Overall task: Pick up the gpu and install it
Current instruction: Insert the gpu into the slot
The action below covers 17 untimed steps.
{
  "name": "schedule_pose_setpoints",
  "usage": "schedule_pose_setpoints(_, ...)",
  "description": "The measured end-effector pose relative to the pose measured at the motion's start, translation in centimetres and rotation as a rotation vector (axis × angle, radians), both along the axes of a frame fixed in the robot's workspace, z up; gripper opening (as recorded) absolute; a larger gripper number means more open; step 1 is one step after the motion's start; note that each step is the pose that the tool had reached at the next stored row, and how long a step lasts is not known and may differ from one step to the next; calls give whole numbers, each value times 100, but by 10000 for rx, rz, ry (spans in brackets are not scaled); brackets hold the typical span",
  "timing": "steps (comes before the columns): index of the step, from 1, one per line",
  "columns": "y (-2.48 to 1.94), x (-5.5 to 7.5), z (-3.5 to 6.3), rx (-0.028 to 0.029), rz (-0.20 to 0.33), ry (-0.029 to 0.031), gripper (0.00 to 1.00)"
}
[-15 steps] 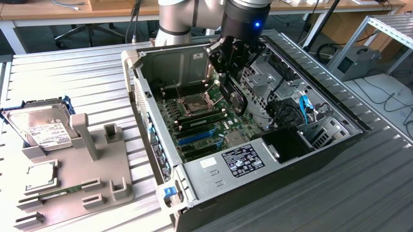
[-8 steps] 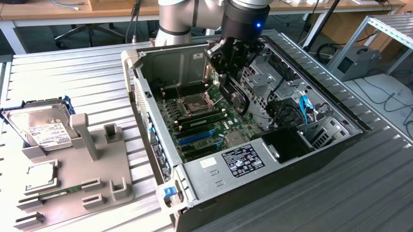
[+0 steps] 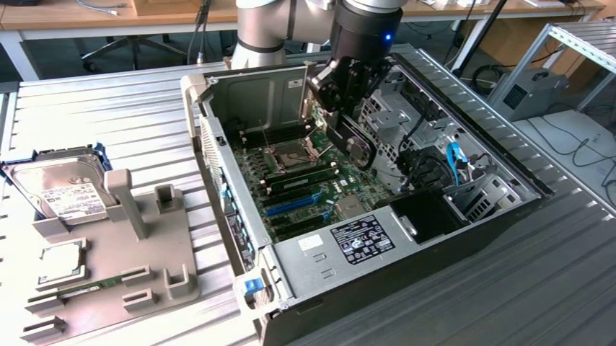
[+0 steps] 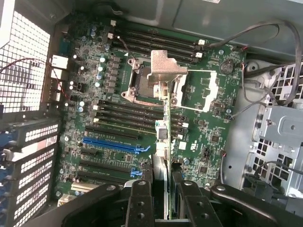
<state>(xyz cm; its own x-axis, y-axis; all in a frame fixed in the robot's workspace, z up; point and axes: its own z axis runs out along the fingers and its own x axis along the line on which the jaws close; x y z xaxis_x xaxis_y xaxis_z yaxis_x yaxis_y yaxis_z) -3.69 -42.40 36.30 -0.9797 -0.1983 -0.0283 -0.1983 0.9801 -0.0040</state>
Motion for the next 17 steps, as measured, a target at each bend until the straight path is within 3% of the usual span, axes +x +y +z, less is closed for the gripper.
schedule_pose_setpoints(17, 0, 0, -2, 0, 347, 0, 26)
